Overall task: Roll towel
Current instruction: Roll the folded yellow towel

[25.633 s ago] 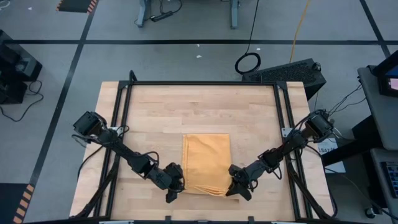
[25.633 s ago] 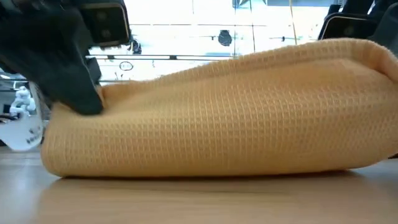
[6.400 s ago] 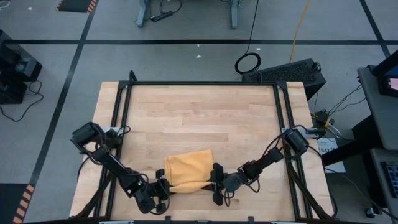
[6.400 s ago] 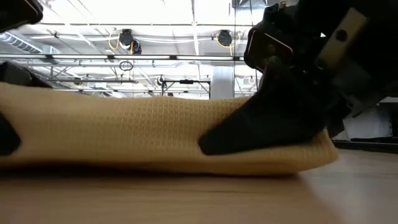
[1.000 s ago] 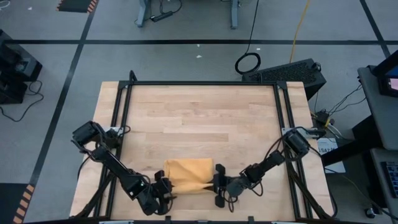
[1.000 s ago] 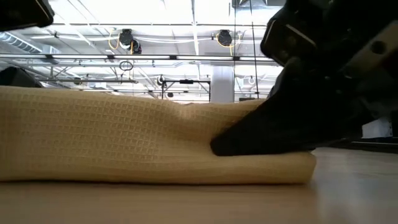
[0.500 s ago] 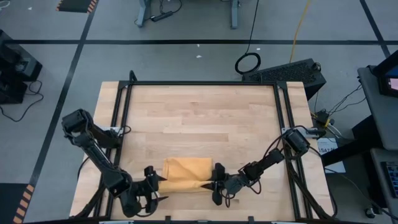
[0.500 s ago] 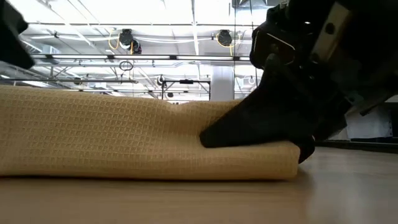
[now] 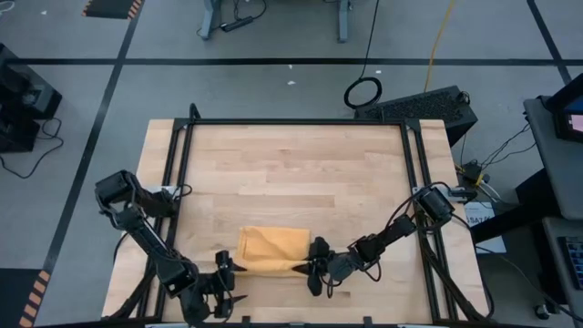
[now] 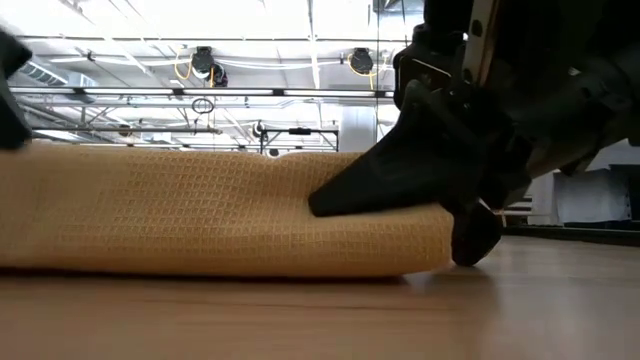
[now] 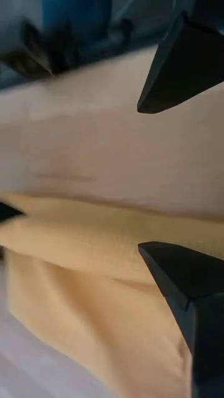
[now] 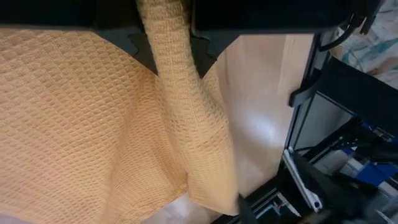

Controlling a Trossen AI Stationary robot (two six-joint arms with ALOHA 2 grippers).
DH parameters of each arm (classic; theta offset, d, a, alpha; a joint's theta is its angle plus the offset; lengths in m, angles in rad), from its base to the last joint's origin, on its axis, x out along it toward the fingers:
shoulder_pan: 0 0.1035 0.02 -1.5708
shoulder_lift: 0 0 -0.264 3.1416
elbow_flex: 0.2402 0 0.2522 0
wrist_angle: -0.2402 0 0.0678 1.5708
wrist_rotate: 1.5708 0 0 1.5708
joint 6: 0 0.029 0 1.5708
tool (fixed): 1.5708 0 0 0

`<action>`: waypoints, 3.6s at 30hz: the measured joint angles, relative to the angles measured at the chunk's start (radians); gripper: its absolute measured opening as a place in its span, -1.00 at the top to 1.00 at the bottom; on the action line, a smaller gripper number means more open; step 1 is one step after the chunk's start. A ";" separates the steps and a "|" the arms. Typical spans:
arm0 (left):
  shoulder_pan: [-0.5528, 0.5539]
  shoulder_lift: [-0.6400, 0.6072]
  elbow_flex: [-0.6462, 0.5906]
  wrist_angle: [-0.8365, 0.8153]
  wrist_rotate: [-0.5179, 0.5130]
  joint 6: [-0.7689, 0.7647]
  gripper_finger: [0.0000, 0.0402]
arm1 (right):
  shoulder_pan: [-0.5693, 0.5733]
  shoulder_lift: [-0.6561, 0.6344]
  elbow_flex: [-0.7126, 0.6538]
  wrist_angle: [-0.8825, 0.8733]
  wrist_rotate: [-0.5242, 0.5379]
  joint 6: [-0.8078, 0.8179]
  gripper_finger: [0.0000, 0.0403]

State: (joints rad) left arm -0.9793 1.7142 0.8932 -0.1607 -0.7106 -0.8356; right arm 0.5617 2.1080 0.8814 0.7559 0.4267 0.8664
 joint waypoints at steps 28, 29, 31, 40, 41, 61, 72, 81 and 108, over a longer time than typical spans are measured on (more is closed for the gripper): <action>0.044 0.065 0.000 -0.186 -0.106 0.165 -0.79 | -0.001 0.001 -0.002 -0.028 0.001 0.090 0.92; 0.045 0.065 0.000 -0.193 -0.103 0.168 -0.79 | -0.001 0.001 -0.002 -0.027 0.001 0.090 0.92; 0.051 0.065 0.000 -0.203 -0.089 0.171 -0.79 | -0.001 0.001 -0.002 -0.027 0.000 0.090 0.92; 0.107 0.091 -0.001 -0.220 0.022 0.209 -0.85 | -0.005 0.001 -0.002 -0.027 -0.008 0.092 0.92; 0.112 0.095 0.000 -0.218 0.030 0.210 -0.85 | -0.005 0.001 -0.002 -0.027 -0.010 0.093 0.92; 0.152 0.103 0.001 -0.208 0.111 0.178 -0.29 | 0.015 -0.079 -0.006 -0.168 -0.046 -0.057 0.23; 0.152 0.104 -0.001 -0.186 0.128 0.152 0.00 | 0.151 -0.242 -0.003 -0.535 0.078 -0.228 -0.49; 0.152 0.104 -0.002 -0.174 0.134 0.134 0.03 | 0.330 -0.195 -0.005 -0.462 0.413 -0.307 -0.54; 0.152 0.104 -0.002 -0.171 0.152 0.108 0.03 | 0.079 0.107 -0.003 0.221 0.304 -0.739 -0.54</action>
State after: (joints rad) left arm -0.8272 1.8187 0.8917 -0.3317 -0.5583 -0.7273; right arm 0.6410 2.2150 0.8787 0.9771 0.7309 0.1269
